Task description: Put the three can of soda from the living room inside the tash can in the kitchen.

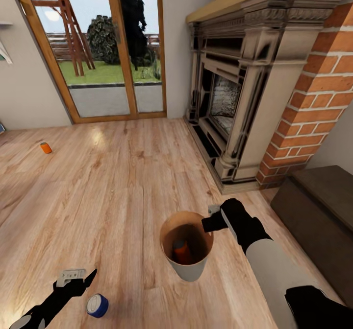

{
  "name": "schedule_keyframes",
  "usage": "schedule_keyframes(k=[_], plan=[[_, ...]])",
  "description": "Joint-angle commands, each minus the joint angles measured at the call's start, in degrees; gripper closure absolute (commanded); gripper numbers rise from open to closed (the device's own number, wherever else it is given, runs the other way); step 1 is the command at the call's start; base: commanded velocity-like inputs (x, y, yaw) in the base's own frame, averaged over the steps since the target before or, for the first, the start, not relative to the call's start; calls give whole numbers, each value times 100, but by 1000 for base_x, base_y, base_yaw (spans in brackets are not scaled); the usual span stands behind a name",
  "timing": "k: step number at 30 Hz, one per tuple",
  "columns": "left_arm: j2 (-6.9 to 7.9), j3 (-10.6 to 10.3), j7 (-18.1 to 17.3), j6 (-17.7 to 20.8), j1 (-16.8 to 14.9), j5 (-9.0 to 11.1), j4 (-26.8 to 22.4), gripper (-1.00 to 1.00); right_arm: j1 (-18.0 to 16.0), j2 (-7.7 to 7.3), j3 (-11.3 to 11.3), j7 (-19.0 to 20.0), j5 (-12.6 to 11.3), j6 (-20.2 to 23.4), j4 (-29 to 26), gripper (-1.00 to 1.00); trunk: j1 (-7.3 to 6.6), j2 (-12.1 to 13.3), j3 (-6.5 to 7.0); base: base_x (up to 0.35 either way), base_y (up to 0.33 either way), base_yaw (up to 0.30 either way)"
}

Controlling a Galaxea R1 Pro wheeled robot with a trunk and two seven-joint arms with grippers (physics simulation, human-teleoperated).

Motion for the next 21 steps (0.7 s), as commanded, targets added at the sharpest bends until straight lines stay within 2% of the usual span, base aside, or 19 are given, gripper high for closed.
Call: schedule_keyframes(k=[1, 3, 7, 21], plan=[[0, 0, 3, -66, -1, 2, 83, -100, -147, 21, -14, 3, -185, 219, -11, 100, 22, -42, -18, 0, 0, 0], [-1, -5, 6, -133, -2, 9, 192, -100, -302, 41, -16, -32, -197, 357, -10, 100, 66, -122, -54, 0, 0, 0], [-1, -9, 14, -275, -8, 10, 291, -100, -568, 87, -20, -59, -211, 357, 10, 100, 154, -283, -125, 0, 0, 0], [12, 0, -12, -425, -9, 58, 466, -100, -802, 95, -55, 230, -219, 357, 75, 100, 461, -844, -377, 0, 0, 0]])
